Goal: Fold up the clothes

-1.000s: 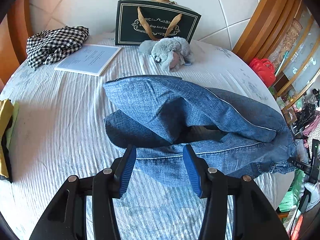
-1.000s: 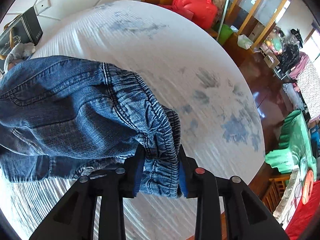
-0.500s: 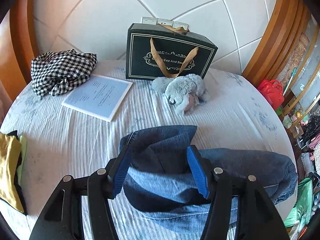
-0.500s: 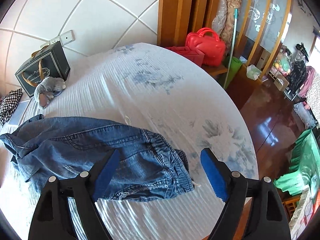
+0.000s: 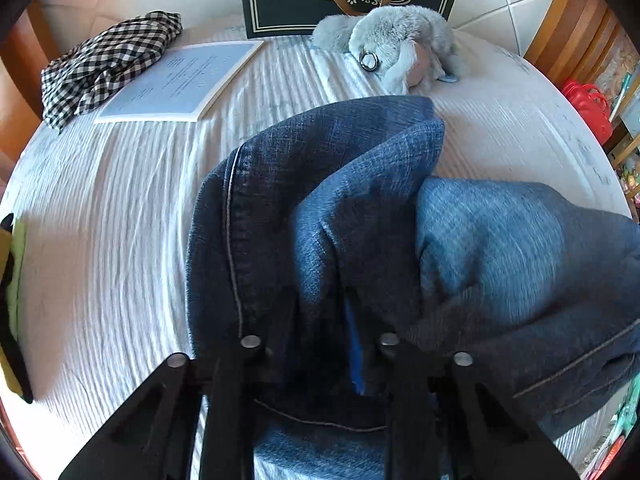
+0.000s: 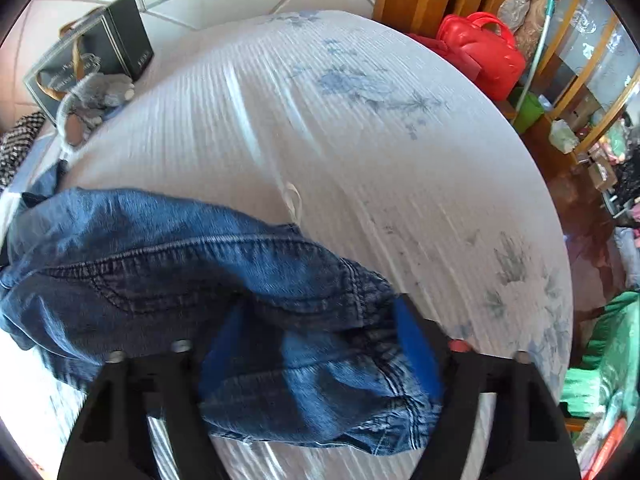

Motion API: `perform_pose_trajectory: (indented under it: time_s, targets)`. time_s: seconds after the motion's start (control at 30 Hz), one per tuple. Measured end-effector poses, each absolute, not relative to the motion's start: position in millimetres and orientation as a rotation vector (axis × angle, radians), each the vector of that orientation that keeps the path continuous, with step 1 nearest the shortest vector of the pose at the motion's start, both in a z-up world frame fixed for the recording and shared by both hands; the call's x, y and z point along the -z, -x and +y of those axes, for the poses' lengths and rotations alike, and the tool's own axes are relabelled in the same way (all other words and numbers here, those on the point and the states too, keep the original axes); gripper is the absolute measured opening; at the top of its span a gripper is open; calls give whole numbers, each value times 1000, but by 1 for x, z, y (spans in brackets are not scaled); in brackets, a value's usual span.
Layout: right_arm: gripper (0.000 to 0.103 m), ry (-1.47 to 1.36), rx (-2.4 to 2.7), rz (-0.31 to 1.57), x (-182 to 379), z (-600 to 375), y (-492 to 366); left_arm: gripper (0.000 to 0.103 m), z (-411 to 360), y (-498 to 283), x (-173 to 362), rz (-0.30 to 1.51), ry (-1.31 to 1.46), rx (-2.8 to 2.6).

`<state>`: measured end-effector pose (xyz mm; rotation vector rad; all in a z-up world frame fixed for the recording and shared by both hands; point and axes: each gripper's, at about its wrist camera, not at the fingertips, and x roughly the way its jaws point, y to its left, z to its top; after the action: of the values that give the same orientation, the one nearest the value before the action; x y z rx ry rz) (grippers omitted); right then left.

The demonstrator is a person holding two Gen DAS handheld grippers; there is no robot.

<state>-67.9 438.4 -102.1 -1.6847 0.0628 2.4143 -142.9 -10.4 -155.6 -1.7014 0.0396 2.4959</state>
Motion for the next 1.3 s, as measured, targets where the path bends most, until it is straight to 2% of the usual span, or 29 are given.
perform_pose_trajectory:
  time_s: [0.13, 0.43, 0.47, 0.53, 0.57, 0.6, 0.7, 0.73, 0.83, 1.1, 1.3]
  targets:
    - [39, 1666, -2411, 103, 98, 439, 33, 6, -36, 98, 149, -88, 1704, -2521]
    - [37, 1812, -2312, 198, 118, 426, -69, 6, -75, 21, 143, -101, 1723, -2437]
    - [38, 1804, -2311, 205, 118, 426, -75, 11, -78, 24, 135, -104, 1695, -2451]
    - [43, 1771, -2322, 222, 107, 427, -82, 30, -81, 33, 118, -115, 1624, -2475]
    - [47, 1744, -2338, 228, 98, 427, -85, 47, -81, 40, 110, -114, 1580, -2498]
    - [48, 1717, -2355, 235, 89, 428, -88, 53, -79, 49, 103, -99, 1539, -2521]
    - [64, 1615, -2433, 278, 58, 432, -92, 54, -72, 79, 98, -55, 1499, -2534]
    - [73, 1589, -2461, 290, 50, 434, -89, 54, -70, 89, 97, -41, 1487, -2538]
    - [83, 1562, -2523, 285, 43, 440, -73, 54, -62, 111, 108, 2, 1507, -2528]
    - [84, 1644, -2566, 297, 78, 462, -1, 54, -50, 134, 140, -1, 1636, -2535]
    - [84, 1753, -2576, 226, 108, 453, 41, 54, -57, 132, 148, -80, 1628, -2565]
